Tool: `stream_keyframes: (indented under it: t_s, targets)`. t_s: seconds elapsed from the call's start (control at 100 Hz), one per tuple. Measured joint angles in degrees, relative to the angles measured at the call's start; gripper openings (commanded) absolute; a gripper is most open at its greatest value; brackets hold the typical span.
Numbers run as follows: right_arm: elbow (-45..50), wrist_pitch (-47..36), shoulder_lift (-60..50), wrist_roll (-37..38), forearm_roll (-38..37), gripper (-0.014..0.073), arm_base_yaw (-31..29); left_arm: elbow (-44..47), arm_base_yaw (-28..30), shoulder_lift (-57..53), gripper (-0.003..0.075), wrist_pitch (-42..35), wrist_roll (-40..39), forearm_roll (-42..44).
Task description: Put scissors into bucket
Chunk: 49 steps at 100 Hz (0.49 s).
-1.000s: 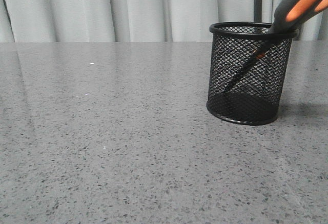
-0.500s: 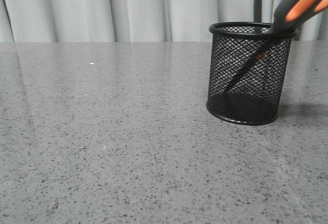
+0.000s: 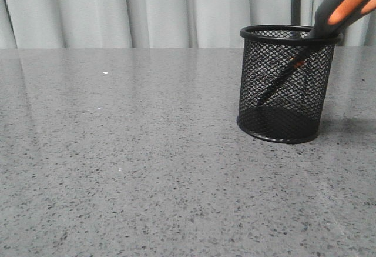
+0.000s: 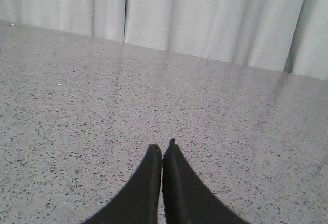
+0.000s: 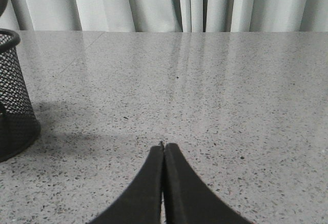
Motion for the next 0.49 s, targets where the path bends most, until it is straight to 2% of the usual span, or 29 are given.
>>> stream_keyframes:
  t_s: [0.49]
  targets:
    - [0.00,0.00,0.00,0.00,-0.43,-0.0054,0.00,0.00,0.00,0.00,-0.0021,0.00,0.00,0.00]
